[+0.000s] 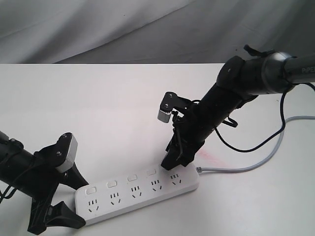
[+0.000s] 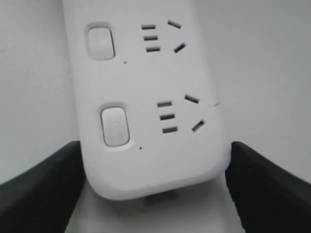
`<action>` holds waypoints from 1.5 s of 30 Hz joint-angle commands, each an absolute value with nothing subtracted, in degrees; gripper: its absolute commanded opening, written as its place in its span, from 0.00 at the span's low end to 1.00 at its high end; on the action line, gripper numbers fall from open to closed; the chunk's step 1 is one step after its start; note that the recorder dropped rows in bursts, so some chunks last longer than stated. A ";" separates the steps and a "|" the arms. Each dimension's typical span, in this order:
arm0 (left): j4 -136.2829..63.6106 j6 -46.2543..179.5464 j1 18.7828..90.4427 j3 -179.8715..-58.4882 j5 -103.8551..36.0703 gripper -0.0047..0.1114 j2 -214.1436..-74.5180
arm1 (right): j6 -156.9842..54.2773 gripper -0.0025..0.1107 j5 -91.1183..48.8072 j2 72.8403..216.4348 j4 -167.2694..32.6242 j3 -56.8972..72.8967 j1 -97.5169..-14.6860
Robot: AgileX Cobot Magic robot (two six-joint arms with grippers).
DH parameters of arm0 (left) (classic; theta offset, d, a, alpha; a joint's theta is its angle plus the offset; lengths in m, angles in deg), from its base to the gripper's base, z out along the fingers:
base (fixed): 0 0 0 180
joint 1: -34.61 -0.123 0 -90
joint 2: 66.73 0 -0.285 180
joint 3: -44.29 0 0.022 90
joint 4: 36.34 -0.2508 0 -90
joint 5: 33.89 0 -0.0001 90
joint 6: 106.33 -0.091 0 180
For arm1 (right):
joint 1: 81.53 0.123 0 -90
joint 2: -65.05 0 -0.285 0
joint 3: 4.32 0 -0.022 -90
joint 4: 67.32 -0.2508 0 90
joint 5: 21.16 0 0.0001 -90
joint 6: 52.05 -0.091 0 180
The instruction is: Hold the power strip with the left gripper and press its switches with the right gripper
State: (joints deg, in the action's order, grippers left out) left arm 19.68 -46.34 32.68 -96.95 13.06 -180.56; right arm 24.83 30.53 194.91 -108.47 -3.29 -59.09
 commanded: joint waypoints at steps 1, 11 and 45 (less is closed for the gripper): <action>17.06 -46.28 32.88 -96.80 10.91 0.52 -181.23 | 26.10 0.46 23.01 196.30 -104.37 -2.91 -59.43; 17.06 -46.28 32.88 -96.80 10.91 0.52 -181.23 | 26.72 0.46 25.56 196.30 -107.58 -2.91 -59.67; 16.68 -46.28 32.88 -96.80 10.91 0.52 -181.23 | 22.81 0.46 25.62 184.48 -103.94 -2.91 -61.02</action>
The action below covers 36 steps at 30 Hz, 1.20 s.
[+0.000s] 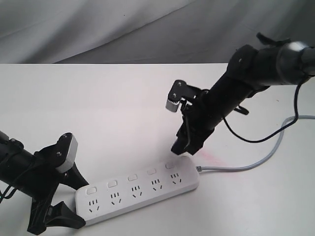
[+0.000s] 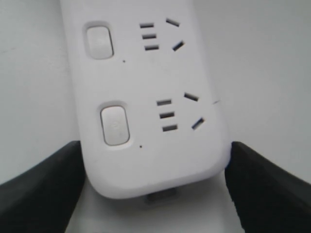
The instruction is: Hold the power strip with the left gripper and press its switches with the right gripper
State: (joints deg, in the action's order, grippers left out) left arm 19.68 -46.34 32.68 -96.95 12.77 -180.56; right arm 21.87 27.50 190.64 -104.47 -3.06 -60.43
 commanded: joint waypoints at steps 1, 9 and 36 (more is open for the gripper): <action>16.68 -46.28 32.88 -96.80 10.91 0.52 -181.23 | 22.81 0.46 25.18 183.04 -103.94 -2.91 -61.02; 16.68 -46.28 32.88 -96.80 10.91 0.52 -181.23 | 16.76 0.42 24.48 175.58 -103.94 -2.91 -61.02; 16.68 -46.28 32.88 -96.80 10.91 0.52 -181.23 | -7.14 0.02 19.46 127.79 -92.95 -2.91 -61.02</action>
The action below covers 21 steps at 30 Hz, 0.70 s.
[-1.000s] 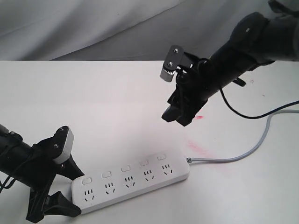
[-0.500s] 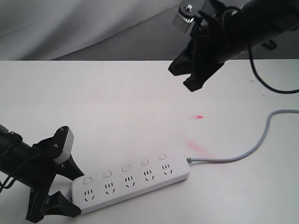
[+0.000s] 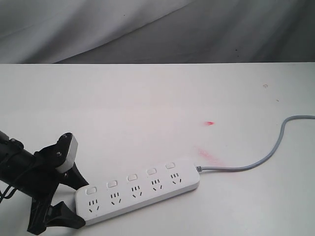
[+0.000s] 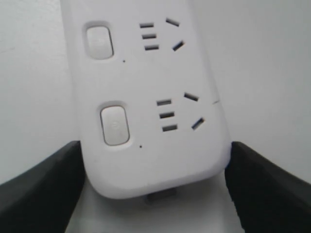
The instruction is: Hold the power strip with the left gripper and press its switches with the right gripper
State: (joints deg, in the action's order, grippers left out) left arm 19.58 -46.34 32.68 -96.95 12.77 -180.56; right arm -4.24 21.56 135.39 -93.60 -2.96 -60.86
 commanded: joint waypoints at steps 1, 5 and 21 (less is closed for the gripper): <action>16.68 -46.28 32.88 -96.80 10.91 0.52 -181.23 | -8.18 0.02 18.81 125.31 -92.95 -2.91 -61.02; 16.68 -46.28 32.88 -96.80 10.91 0.52 -181.23 | -10.96 0.02 18.87 118.80 -92.95 -2.91 -61.02; 16.68 -46.28 32.88 -96.80 10.91 0.52 -181.23 | -29.88 0.02 30.11 107.13 -77.79 -2.91 -61.02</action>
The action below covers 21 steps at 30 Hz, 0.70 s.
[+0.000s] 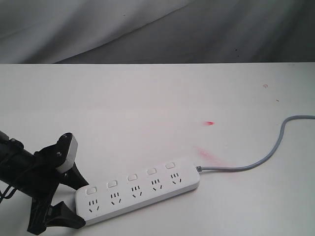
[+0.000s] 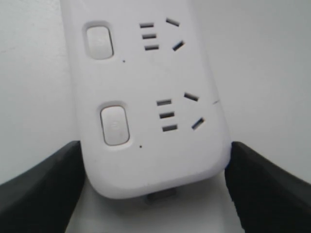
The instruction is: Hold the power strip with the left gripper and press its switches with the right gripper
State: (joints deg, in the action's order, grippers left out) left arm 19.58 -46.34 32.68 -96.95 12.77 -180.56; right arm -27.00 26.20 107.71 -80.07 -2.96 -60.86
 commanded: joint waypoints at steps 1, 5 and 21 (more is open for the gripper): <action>16.68 -46.28 32.88 -96.80 10.91 0.52 -181.23 | -29.88 0.02 30.59 107.13 -78.10 -2.91 -61.02; 16.68 -46.28 32.88 -96.80 10.91 0.52 -181.23 | -29.88 0.02 30.61 107.13 -78.39 -2.91 -61.02; 16.68 -46.28 32.88 -96.80 10.91 0.52 -181.23 | -29.88 0.02 30.61 107.13 -78.39 -2.91 -61.02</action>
State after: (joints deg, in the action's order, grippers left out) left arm 19.58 -46.34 32.68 -96.95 12.77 -180.56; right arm -29.66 30.38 107.18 -78.83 -2.96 -60.86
